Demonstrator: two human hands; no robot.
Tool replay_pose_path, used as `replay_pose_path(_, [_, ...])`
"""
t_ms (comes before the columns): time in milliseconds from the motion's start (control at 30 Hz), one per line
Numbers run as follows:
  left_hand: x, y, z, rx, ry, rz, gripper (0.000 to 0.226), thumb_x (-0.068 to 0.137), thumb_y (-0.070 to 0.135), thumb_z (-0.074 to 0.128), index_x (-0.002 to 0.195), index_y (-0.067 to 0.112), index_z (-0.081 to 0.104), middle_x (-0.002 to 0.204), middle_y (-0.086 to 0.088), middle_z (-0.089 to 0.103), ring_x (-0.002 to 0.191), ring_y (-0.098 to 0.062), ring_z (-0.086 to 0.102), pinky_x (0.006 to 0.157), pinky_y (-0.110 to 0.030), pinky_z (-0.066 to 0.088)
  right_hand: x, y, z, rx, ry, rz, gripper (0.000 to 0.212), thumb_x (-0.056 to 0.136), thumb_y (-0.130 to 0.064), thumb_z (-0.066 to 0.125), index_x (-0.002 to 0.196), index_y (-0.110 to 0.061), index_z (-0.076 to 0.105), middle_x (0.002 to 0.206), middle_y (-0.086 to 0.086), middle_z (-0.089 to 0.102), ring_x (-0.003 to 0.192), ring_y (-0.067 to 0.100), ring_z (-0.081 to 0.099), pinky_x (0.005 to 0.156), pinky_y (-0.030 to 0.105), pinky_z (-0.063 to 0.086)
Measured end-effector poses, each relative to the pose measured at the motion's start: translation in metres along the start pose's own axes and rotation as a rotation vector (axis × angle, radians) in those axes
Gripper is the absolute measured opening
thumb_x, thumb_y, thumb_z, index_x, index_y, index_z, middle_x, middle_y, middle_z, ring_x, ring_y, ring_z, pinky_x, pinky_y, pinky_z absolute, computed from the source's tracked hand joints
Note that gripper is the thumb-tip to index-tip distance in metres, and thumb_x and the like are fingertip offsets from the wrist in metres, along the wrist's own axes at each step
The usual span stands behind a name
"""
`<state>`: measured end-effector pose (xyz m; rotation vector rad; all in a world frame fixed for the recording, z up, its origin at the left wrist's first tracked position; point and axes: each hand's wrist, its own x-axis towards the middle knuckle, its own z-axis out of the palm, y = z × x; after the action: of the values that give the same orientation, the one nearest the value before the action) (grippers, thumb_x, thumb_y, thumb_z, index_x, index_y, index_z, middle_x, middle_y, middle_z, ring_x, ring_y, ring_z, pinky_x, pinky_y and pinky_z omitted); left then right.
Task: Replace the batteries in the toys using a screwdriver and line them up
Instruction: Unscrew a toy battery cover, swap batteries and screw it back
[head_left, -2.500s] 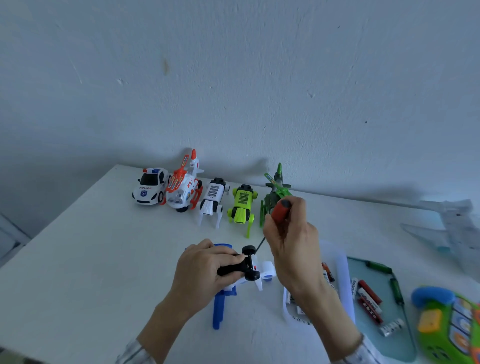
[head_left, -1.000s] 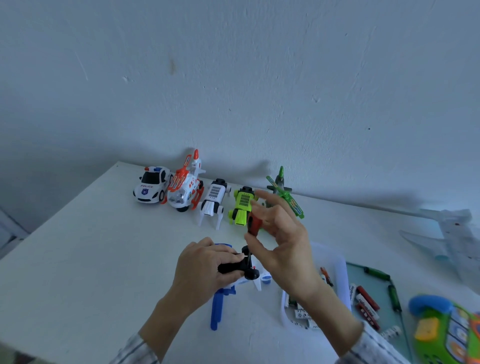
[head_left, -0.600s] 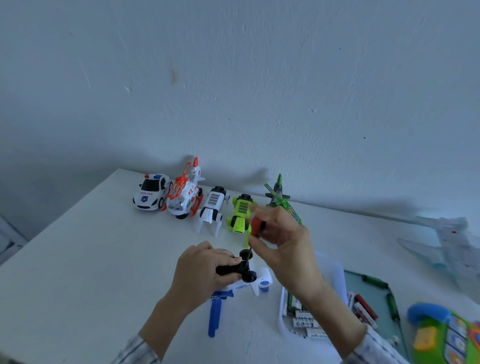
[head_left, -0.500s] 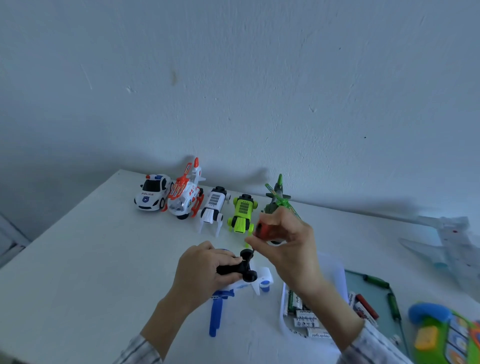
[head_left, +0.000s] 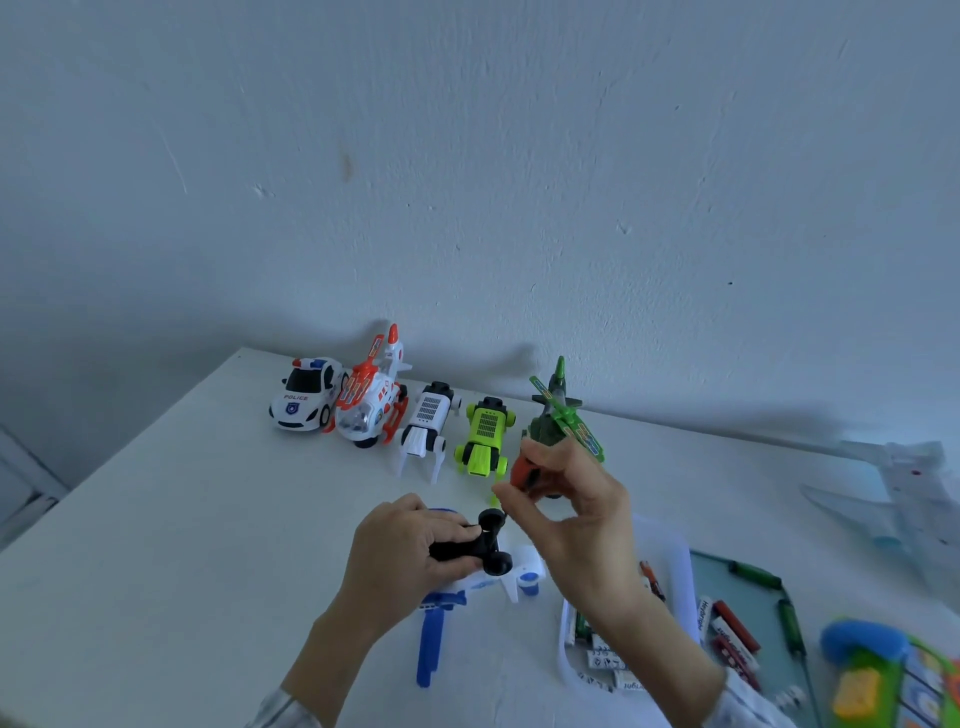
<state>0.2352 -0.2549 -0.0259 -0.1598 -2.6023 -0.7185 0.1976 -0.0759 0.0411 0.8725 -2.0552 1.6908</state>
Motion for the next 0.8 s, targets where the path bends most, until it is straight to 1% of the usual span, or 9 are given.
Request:
replay_pose_path(100, [0.003,0.001,-0.001,0.006,0.012,-0.005,0.041,0.065,0.065,0.057,0.087,0.038,0.077,0.072,0.026,0.068,0.055,-0.003,0.052,0.046,-0.018,0.044,-0.001,-0.005,-0.003,0.087,-0.044,0.096,0.044,0.075,0.006,0.073,0.102,-0.028,0.063,0.108,0.000,0.067,0.099,0.009,0.065,0.084,0.022,0.054])
replay_pose_path(167, [0.004,0.003,-0.002,0.013,0.026,0.011,0.039,0.064,0.063,0.057,0.086,0.037,0.077,0.072,0.026,0.068,0.054,-0.004,0.053,0.044,-0.019,0.045,-0.001,-0.003,-0.003,0.133,-0.055,0.147,0.045,0.073,0.007,0.076,0.095,-0.030,0.065,0.093,-0.001,0.072,0.087,0.011,0.070,0.080,0.025,0.057])
replay_pose_path(300, [0.002,0.002,-0.001,-0.013,0.026,-0.012,0.040,0.063,0.063,0.059,0.086,0.036,0.077,0.075,0.025,0.069,0.056,-0.004,0.053,0.045,-0.024,0.048,-0.009,-0.001,0.003,0.048,0.058,0.006,0.036,0.069,-0.008,0.081,0.090,-0.030,0.061,0.076,0.005,0.062,0.066,0.016,0.061,0.061,0.027,0.054])
replay_pose_path(367, [0.002,0.002,-0.001,-0.001,0.025,-0.012,0.040,0.063,0.063,0.059,0.086,0.037,0.077,0.076,0.026,0.070,0.056,-0.002,0.053,0.045,-0.024,0.049,-0.009,-0.004,0.004,0.044,0.036,0.009,0.031,0.074,-0.013,0.078,0.095,-0.029,0.062,0.083,0.004,0.063,0.074,0.018,0.063,0.066,0.032,0.054])
replay_pose_path(467, [0.003,0.004,-0.002,0.010,0.031,-0.006,0.037,0.063,0.062,0.059,0.085,0.038,0.077,0.075,0.027,0.069,0.055,-0.002,0.052,0.044,-0.021,0.047,-0.003,-0.006,0.002,0.063,-0.008,0.089,0.038,0.075,0.001,0.074,0.099,-0.027,0.065,0.110,-0.002,0.064,0.100,0.014,0.065,0.084,0.027,0.054])
replay_pose_path(533, [0.002,0.005,-0.002,0.009,0.033,-0.015,0.038,0.063,0.063,0.058,0.084,0.039,0.077,0.076,0.028,0.069,0.056,-0.002,0.051,0.046,-0.017,0.043,-0.003,-0.008,0.002,0.102,-0.012,0.156,0.042,0.074,0.006,0.075,0.092,-0.031,0.064,0.099,-0.002,0.070,0.091,0.011,0.068,0.082,0.026,0.055])
replay_pose_path(633, [0.001,0.005,-0.002,0.000,0.029,-0.010,0.037,0.062,0.061,0.061,0.085,0.038,0.077,0.076,0.027,0.069,0.056,-0.003,0.052,0.047,-0.014,0.040,-0.007,-0.008,0.006,-0.015,0.051,0.062,0.042,0.072,0.001,0.077,0.086,-0.033,0.056,0.077,0.005,0.064,0.069,0.010,0.062,0.068,0.018,0.053])
replay_pose_path(733, [0.000,0.003,-0.001,0.006,0.016,-0.009,0.034,0.061,0.057,0.069,0.086,0.037,0.077,0.076,0.025,0.070,0.057,-0.003,0.052,0.049,-0.012,0.037,-0.005,-0.010,0.005,-0.039,0.078,0.087,0.046,0.076,-0.006,0.077,0.087,-0.042,0.049,0.082,0.002,0.062,0.072,0.009,0.060,0.068,0.016,0.050])
replay_pose_path(800, [-0.001,0.002,0.001,0.004,0.007,-0.006,0.035,0.062,0.059,0.066,0.088,0.038,0.077,0.077,0.025,0.070,0.058,-0.003,0.051,0.049,-0.014,0.038,-0.005,-0.012,0.004,-0.033,0.054,0.117,0.046,0.081,-0.006,0.073,0.093,-0.042,0.048,0.093,-0.005,0.064,0.085,0.011,0.063,0.076,0.020,0.052])
